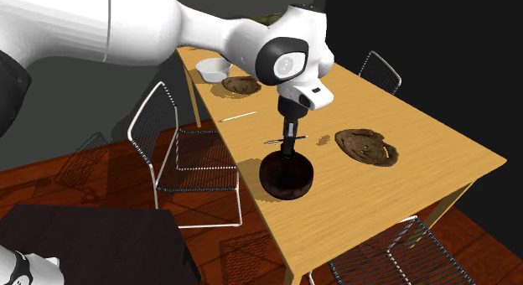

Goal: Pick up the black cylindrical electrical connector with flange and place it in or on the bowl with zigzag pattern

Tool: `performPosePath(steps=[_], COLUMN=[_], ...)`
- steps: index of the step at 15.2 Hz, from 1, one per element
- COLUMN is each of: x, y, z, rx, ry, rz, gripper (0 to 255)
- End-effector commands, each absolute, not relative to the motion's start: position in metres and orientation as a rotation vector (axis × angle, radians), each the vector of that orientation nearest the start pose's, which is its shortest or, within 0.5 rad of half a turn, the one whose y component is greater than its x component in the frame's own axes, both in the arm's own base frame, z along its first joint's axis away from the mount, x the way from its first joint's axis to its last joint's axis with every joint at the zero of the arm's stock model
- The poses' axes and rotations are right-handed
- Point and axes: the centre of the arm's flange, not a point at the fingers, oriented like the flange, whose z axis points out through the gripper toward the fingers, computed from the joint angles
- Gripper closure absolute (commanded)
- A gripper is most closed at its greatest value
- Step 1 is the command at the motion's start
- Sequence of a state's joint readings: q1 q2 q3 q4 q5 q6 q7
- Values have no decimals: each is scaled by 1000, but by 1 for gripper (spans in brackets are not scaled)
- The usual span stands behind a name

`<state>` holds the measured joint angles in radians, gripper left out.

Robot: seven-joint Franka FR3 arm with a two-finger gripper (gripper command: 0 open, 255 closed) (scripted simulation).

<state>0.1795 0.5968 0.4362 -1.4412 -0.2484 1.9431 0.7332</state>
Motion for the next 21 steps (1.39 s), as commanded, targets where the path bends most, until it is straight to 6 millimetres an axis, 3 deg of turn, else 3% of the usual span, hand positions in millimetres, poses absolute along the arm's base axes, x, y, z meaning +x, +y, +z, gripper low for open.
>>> performPosePath(steps=[1,13,21], x=[618,618,618], y=[342,342,342], z=[354,291,291], rx=[-3153,-3152,-3153], ry=[131,131,131], rz=[58,58,58], gripper=[255,255,255])
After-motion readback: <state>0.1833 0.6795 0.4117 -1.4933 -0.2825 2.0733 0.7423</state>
